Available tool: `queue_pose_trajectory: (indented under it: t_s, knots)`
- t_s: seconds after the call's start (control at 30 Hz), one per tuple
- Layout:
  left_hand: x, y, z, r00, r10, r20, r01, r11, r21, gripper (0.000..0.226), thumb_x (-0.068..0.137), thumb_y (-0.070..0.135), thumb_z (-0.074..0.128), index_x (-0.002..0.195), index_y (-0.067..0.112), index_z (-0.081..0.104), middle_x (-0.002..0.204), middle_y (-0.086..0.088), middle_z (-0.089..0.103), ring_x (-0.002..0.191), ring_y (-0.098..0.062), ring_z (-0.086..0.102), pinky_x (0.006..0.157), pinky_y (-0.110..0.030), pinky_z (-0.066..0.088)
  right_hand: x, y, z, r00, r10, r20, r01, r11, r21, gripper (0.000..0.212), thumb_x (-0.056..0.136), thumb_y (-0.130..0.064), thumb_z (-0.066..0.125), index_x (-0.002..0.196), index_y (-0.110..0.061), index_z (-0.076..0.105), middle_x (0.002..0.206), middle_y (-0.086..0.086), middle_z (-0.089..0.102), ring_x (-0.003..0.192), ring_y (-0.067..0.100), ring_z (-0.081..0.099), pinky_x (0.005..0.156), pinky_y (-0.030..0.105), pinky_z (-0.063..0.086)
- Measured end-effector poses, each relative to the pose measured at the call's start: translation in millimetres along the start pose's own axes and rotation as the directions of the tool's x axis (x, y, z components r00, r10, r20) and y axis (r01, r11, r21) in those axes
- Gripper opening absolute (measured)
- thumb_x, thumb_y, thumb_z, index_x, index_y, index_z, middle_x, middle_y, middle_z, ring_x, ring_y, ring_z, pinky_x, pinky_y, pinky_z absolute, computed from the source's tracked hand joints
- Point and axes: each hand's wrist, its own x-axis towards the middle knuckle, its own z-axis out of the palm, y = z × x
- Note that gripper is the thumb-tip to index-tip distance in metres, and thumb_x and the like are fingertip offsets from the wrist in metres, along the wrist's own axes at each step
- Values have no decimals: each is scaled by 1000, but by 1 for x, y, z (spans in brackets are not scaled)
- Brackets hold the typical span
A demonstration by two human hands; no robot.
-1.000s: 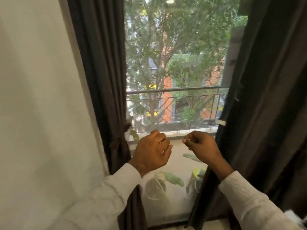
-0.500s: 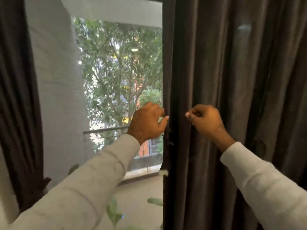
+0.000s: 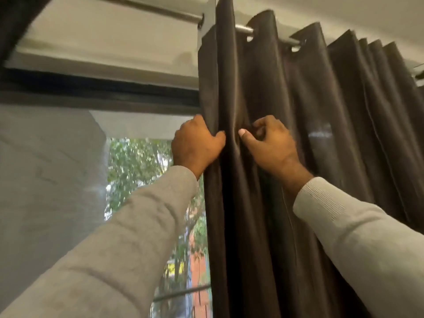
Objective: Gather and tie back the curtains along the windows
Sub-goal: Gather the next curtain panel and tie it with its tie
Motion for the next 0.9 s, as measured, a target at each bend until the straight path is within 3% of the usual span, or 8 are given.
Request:
queue_pose_trajectory:
  t_s: [0.13,0.27,0.33,0.43,0.5,0.67,0.8,0.9]
  knots:
    - [52,26,0,992,-13,-127,23,997,75,39,87,48,66,102,11,68,99,-13,71,95,-42,67,74,-41,51,59,5,0,998,31,57,-41,981,191,52,97,-63,62,133,-26,55,104,-8,65,92,11,68,82,39,62]
    - [83,32,-10,976,47,-212,-12,987,162,36,92,34,65,116,7,69,109,-18,71,102,-44,67,75,-42,50,104,17,7,997,0,77,-27,938,346,52,98,-66,58,131,-26,57,108,-8,66,92,6,65,67,24,51]
    - [93,28,-23,965,20,-263,19,989,145,31,92,29,66,115,11,75,106,-15,71,97,-39,67,75,-38,48,121,19,16,997,-28,67,-2,911,412,58,97,-71,55,133,-25,59,116,-6,67,101,10,65,75,26,51]
    - [101,11,-54,937,-65,-343,90,994,59,16,89,24,69,87,13,80,78,-4,64,77,-27,60,70,-34,44,137,13,28,995,-73,73,18,822,570,56,103,-65,50,138,-22,61,124,-5,67,110,11,63,89,28,48]
    - [110,-3,-77,910,-103,-401,81,994,-71,24,87,23,71,72,5,74,66,-4,59,67,-22,58,62,-33,44,149,7,37,992,-97,82,22,765,644,54,108,-58,44,138,-18,63,125,-2,67,112,13,61,91,28,46]
    - [109,-4,-91,984,-73,-165,8,933,-359,25,94,1,69,71,11,69,62,4,67,53,-5,64,48,-20,51,161,-33,60,990,-48,134,-86,553,828,55,112,-50,38,141,-11,64,139,3,63,126,18,58,107,28,42]
    - [106,5,-79,998,-37,-58,11,915,-404,37,95,3,62,63,19,72,67,4,69,59,-8,66,51,-21,52,149,-76,73,881,-329,339,-141,502,853,53,114,-46,33,133,-9,65,140,13,67,130,24,61,104,29,47]
    - [109,13,-75,1000,-26,-12,18,899,-438,48,94,4,60,51,21,72,63,6,66,54,-6,63,50,-21,51,160,-85,59,908,-340,246,-50,494,868,32,111,-18,46,124,0,70,131,22,70,105,31,70,75,24,57]
